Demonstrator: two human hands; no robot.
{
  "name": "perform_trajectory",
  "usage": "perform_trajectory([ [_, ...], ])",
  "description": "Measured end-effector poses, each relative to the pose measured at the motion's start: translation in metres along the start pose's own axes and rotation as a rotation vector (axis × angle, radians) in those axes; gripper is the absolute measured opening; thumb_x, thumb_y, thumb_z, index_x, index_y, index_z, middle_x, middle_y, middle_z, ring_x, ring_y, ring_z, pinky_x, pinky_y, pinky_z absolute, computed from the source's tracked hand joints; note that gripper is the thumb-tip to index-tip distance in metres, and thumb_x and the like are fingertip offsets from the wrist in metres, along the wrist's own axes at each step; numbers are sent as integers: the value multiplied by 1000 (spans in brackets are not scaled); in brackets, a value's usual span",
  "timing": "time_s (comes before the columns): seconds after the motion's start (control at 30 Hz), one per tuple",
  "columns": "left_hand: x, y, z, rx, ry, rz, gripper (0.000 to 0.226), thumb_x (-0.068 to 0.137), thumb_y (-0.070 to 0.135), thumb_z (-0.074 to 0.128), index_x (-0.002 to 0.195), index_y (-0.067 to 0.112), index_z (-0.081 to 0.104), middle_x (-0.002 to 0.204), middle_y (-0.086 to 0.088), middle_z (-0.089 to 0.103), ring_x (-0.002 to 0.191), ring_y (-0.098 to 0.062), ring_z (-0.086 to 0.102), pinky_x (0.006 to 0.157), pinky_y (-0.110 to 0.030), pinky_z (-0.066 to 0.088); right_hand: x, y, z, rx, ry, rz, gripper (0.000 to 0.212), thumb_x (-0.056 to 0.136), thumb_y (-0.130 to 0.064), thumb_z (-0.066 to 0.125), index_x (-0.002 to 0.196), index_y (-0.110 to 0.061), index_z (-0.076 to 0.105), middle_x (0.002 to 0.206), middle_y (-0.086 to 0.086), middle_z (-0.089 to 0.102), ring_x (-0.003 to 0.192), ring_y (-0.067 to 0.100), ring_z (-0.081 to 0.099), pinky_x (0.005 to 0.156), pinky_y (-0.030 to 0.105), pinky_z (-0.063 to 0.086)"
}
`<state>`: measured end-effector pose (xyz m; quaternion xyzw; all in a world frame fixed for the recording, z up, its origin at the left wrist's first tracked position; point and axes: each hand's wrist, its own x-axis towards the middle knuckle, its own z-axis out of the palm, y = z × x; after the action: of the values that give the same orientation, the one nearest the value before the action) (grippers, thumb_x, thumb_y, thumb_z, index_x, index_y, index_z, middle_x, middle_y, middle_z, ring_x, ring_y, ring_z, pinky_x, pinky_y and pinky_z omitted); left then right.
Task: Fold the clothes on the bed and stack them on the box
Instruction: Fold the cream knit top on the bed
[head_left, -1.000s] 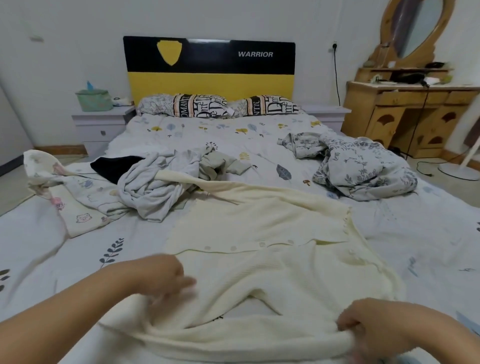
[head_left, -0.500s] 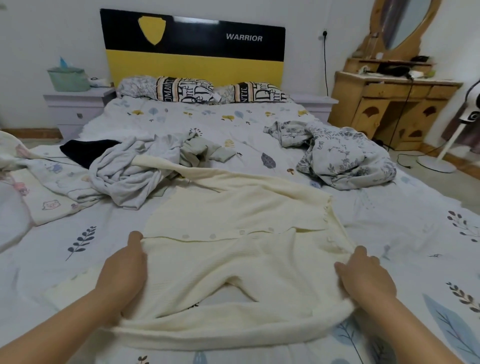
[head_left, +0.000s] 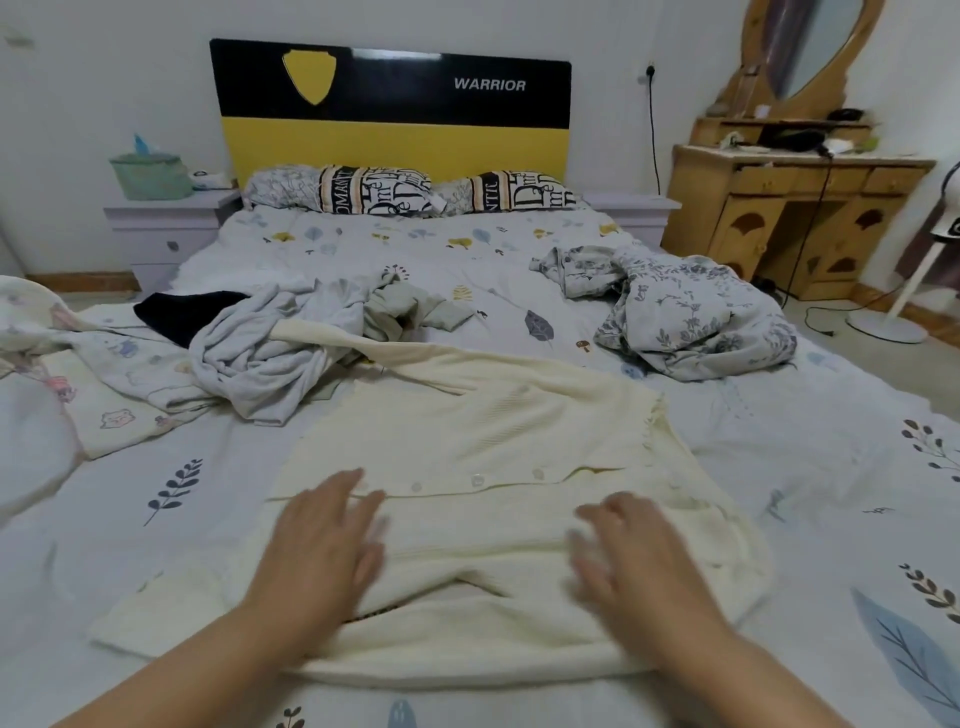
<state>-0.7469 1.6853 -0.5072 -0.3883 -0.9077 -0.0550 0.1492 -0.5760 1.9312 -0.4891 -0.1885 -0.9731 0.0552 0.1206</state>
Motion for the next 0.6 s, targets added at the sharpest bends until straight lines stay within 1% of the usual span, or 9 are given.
perform_trajectory([
  [0.07,-3,9,13,14,-180,98,50,94,49,23,131,23,44,140,-12,45,120,-24,40,94,-40,28,-4,-22,13,1,-168,-104,53,79,-60,35,121,-32,50,117,4,65,106,18,61,77,31,55],
  [0.13,-11,5,37,124,-372,157,63,96,54,10,149,23,23,157,-7,17,123,-20,39,103,-40,18,-9,-23,27,-37,-275,-142,67,90,-68,9,147,-35,20,139,-4,50,124,10,51,88,35,51],
  [0.2,-12,7,31,151,-522,145,71,93,62,3,150,21,3,158,-4,8,130,-24,39,112,-37,2,-12,-18,37,-16,-373,-122,73,88,-66,-4,150,-28,-5,125,-11,62,108,7,63,73,29,56],
  [0.23,-7,9,25,132,-557,163,79,85,70,-3,149,24,-5,157,0,4,139,-24,30,113,-33,-4,-8,-19,30,-61,-408,-137,78,86,-71,-5,150,-27,-6,124,-11,63,108,9,64,74,30,56],
  [0.3,9,10,13,-107,-508,187,102,56,81,-10,147,35,-8,153,12,-11,146,-14,-2,114,-32,-7,9,-18,22,-1,-444,-198,103,62,-87,-2,150,-35,12,146,-6,42,133,12,43,103,35,41],
  [0.37,32,5,8,-191,-462,139,111,54,82,-15,147,33,21,154,9,12,145,-12,13,115,-37,13,28,-21,5,254,-433,-93,113,48,-95,1,133,-35,46,141,-8,45,132,10,39,105,25,31],
  [0.43,57,-4,12,-101,-189,81,89,82,74,0,123,22,60,131,-2,55,120,-22,55,93,-44,45,59,-17,-2,352,-220,-1,80,72,-86,23,122,-33,55,126,-12,54,120,7,47,93,21,34],
  [0.47,69,-11,15,-115,-87,-40,72,90,62,13,115,19,65,120,-4,62,109,-26,61,84,-42,49,75,-14,0,337,-167,35,60,85,-69,27,121,-30,56,122,-11,56,116,9,48,88,21,34],
  [0.6,120,-48,36,-164,-238,-585,42,100,38,26,133,16,38,137,-9,42,125,-28,38,98,-38,36,146,-2,22,196,-104,181,31,100,-28,31,114,-21,57,114,0,55,114,21,48,84,28,38],
])
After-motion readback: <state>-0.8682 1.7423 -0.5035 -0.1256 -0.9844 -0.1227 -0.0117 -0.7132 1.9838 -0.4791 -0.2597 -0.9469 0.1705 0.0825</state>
